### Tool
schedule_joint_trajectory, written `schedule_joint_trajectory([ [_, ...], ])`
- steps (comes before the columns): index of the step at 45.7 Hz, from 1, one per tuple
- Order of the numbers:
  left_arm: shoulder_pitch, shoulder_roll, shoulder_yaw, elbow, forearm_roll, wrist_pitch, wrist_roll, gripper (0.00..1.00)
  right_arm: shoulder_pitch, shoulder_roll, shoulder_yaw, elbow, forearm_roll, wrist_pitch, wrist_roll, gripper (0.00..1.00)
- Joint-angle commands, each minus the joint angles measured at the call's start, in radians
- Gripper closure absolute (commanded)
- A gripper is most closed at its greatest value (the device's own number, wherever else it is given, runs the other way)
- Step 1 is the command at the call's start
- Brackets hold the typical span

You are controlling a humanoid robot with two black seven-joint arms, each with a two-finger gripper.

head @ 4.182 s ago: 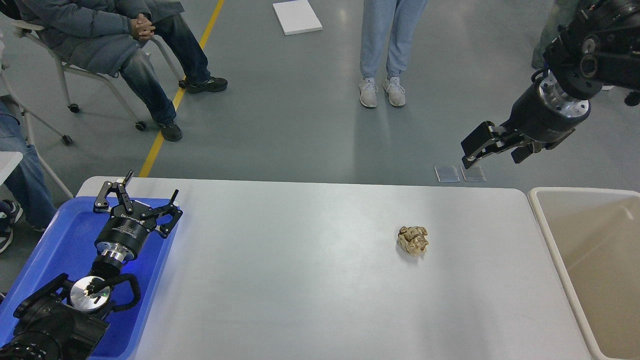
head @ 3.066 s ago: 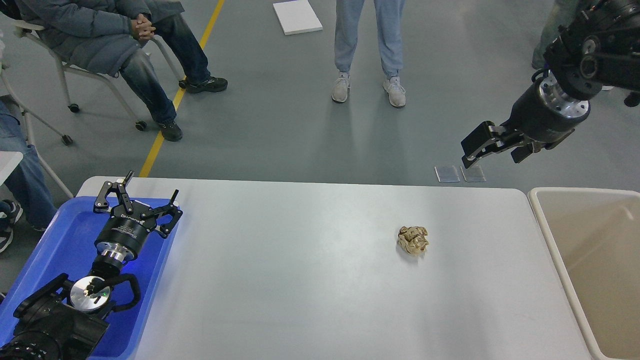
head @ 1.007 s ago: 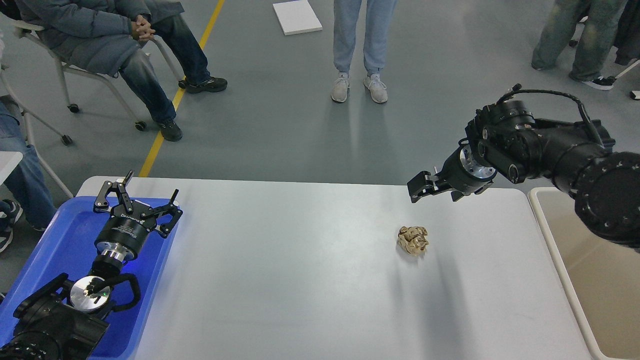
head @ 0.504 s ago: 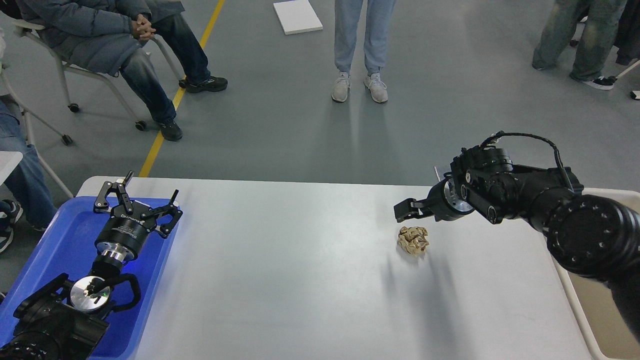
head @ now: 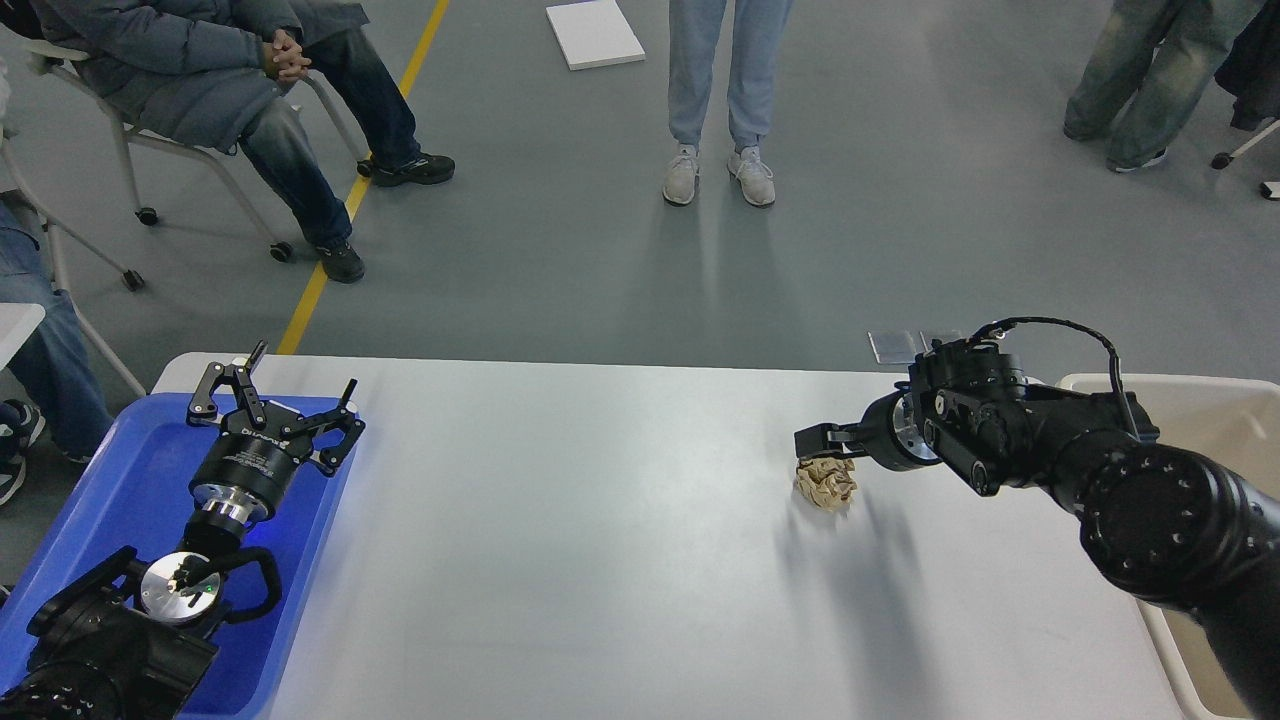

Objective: Tidy desktop
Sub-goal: 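Lower the open right gripper toward the crumpled paper ball, then close the right gripper around the crumpled paper ball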

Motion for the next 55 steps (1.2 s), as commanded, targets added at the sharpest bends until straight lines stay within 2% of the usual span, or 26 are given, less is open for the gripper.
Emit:
schedule_joint_trajectory([
  [1, 0.000, 0.000, 0.000, 0.000, 0.001, 0.000, 0.000, 0.00, -0.029, 0.001, 0.013, -0.004, 0.000, -0.041, 0.000, 0.00],
  [9, 0.000, 0.000, 0.000, 0.000, 0.000, 0.000, 0.000, 0.00, -0.049, 0.001, 0.027, -0.004, 0.000, -0.071, 0.000, 0.00],
  [22, 0.000, 0.000, 0.000, 0.000, 0.000, 0.000, 0.000, 0.00, -0.101, 0.001, 0.027, -0.004, 0.000, -0.191, 0.001, 0.00],
  [47, 0.000, 0.000, 0.000, 0.000, 0.000, 0.000, 0.000, 0.00, -0.115, 0.001, 0.024, 0.008, -0.001, -0.205, 0.006, 0.01],
  [51, 0.000, 0.000, 0.000, 0.000, 0.000, 0.000, 0.000, 0.00, -0.115, 0.001, 0.023, 0.010, -0.001, -0.206, 0.009, 0.04],
  [55, 0.000, 0.000, 0.000, 0.000, 0.001, 0.000, 0.000, 0.00, -0.115, 0.001, 0.021, 0.010, -0.005, -0.209, 0.014, 0.11],
])
